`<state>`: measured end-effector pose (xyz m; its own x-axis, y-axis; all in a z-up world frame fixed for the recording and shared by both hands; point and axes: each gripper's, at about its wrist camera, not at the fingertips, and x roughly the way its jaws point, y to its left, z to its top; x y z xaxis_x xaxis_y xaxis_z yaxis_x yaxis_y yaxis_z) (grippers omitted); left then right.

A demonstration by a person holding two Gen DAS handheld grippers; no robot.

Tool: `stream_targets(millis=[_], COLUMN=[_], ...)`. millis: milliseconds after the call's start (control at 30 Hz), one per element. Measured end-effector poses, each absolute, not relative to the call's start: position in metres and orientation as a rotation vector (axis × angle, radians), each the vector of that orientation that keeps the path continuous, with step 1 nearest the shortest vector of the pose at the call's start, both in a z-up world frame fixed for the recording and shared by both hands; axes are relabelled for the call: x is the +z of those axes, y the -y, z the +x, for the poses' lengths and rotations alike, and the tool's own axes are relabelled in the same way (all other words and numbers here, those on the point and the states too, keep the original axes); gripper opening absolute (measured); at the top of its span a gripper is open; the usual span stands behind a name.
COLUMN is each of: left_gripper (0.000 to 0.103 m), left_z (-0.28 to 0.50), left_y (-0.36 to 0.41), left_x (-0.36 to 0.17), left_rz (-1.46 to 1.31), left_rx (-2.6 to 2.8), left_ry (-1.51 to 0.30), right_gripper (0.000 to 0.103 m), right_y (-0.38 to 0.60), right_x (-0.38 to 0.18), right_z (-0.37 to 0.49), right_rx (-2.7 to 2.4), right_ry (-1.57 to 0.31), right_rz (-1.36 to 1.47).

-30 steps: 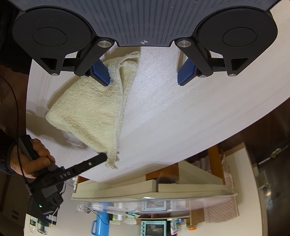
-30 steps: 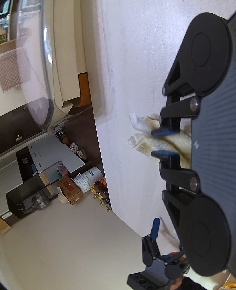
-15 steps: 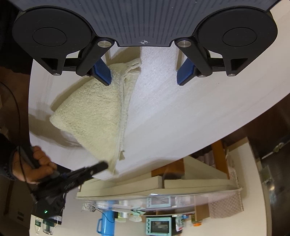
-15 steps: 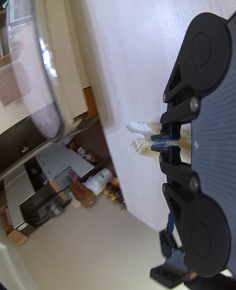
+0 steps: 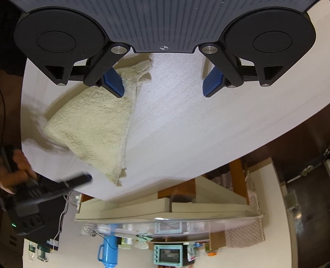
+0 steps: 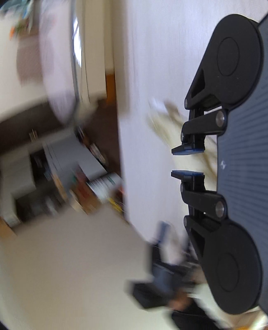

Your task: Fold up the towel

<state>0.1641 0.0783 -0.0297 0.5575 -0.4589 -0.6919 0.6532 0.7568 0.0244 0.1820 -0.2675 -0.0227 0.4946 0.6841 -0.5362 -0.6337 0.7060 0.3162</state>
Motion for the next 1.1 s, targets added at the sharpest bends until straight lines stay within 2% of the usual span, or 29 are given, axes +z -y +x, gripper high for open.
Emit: stream_targets(millis=[200,300,567,833,900,967,1000,1067,1100], left_gripper=[0.090,0.090,0.093,0.094,0.093,0.092,0.092,0.091,0.091], left_z=[0.166,0.171,0.191,0.210,0.209,0.207,0.206,0.203,0.201], left_y=[-0.075,-0.073,-0.075,-0.072,-0.073,-0.074,-0.076,-0.078,-0.078], left_x=[-0.027,-0.025,-0.025,-0.026,-0.025,-0.026,-0.026,-0.026,-0.025], left_rz=[0.357,0.385,0.413,0.422,0.419,0.410,0.397,0.376,0.369], left_rx=[-0.650,-0.644,-0.608,-0.582,-0.577,-0.572,-0.569,-0.562,-0.558], left_ry=[-0.713,-0.708,-0.700,-0.688,-0.687,-0.686,-0.686,-0.684,-0.680], right_gripper=[0.019,0.019,0.019,0.018,0.021,0.031,0.030,0.021,0.020], right_y=[0.256,0.262,0.262,0.278,0.288,0.294,0.296,0.300,0.304], right_x=[-0.030,-0.019,-0.021,-0.035,-0.030,-0.027,-0.028,-0.033,-0.034], right_z=[0.177,0.174,0.217,0.236,0.235,0.234,0.236,0.241,0.245], right_rx=[0.782,0.782,0.729,0.703,0.705,0.702,0.699,0.694,0.696], right_ry=[-0.761,-0.725,-0.735,-0.754,-0.741,-0.735,-0.747,-0.779,-0.786], right_rz=[0.000,0.007,-0.015,0.121,0.183,0.205,0.200,0.206,0.239])
